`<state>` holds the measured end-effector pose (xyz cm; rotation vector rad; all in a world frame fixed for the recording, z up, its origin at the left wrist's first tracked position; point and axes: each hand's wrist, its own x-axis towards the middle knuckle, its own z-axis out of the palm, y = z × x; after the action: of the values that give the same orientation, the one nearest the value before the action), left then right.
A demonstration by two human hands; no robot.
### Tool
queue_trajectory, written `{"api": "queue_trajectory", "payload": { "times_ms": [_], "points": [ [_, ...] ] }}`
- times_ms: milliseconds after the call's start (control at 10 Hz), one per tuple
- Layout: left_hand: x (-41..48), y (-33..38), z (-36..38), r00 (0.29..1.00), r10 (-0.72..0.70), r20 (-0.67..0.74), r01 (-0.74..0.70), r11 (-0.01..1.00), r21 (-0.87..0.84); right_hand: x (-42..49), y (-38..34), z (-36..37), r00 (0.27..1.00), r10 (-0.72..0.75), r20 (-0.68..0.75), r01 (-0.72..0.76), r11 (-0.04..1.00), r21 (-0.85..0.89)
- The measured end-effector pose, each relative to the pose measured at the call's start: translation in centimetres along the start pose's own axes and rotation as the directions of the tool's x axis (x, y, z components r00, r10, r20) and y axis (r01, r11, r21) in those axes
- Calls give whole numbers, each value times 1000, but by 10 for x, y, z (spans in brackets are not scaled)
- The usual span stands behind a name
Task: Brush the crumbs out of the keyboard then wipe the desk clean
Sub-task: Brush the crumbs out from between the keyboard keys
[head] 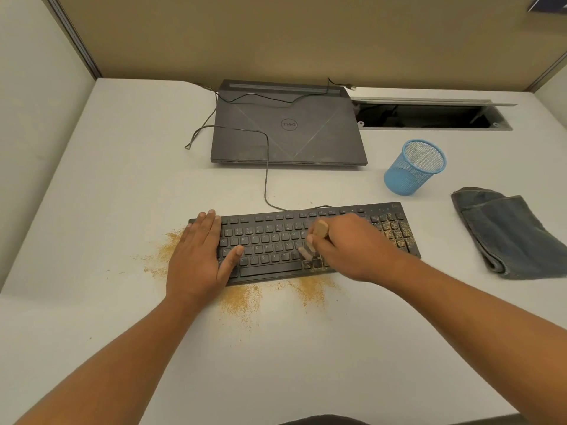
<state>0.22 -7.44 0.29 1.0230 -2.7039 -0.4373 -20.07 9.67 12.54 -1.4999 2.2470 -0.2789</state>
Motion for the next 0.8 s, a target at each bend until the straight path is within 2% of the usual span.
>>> {"api": "queue_trajectory", "payload": {
  "times_ms": [100, 200, 400, 500, 600, 800],
  "points": [
    [-1, 0, 0, 1000, -1, -1, 1, 1000, 0, -3, 2, 7, 996, 90, 16, -90, 996, 27],
    [-1, -1, 0, 1000, 2, -3, -2, 1000, 3, -6, 0, 8, 992, 100, -71, -87, 982, 166],
    [0, -1, 1, 1000, 7, 0, -7, 1000, 4, -13, -4, 9, 992, 125, 20, -126, 987, 101],
    [-1, -1, 1, 1000, 4, -1, -4, 1000, 8, -15, -7, 6, 992, 108, -58, -98, 984, 148],
    [-1, 0, 0, 1000, 2, 1, -2, 1000, 7, -15, -7, 10, 993, 109, 35, -112, 987, 113],
    [-1, 0, 1, 1000, -1, 0, 1, 1000, 5, -17, -4, -2, 992, 129, -1, -127, 979, 156]
  ]
}}
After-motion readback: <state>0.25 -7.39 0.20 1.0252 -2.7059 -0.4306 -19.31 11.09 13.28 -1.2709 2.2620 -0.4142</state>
